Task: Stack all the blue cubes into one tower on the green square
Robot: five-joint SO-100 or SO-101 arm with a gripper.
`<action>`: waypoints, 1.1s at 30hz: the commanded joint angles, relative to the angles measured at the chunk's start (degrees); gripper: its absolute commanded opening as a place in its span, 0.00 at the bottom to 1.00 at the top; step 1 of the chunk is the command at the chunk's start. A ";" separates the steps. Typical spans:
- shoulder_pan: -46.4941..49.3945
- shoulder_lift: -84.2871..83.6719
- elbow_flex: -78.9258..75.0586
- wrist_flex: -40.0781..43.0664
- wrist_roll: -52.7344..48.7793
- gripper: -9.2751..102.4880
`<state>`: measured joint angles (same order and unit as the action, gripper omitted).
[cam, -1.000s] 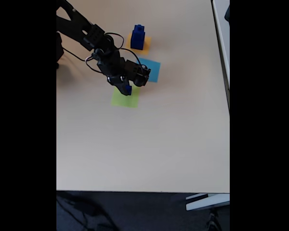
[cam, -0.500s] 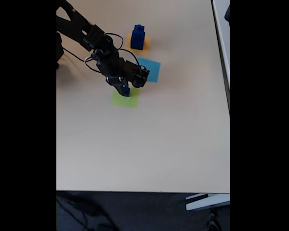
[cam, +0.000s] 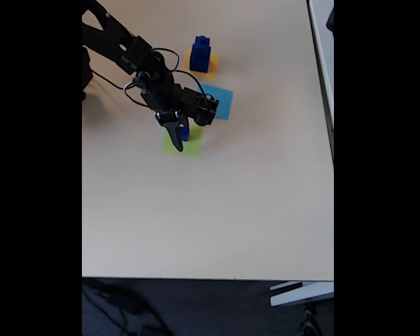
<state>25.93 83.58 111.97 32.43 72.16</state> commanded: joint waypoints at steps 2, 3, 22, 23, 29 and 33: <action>-1.76 2.81 -6.15 0.18 -1.32 0.39; -2.29 3.16 -7.12 0.35 -1.49 0.39; -15.73 8.88 -42.71 35.60 10.02 0.38; -16.79 9.49 -42.71 36.04 11.51 0.38; -25.40 9.84 -42.63 41.40 24.43 0.38; -30.85 7.82 -42.71 43.33 33.40 0.37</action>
<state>-2.11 89.38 72.69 74.79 100.46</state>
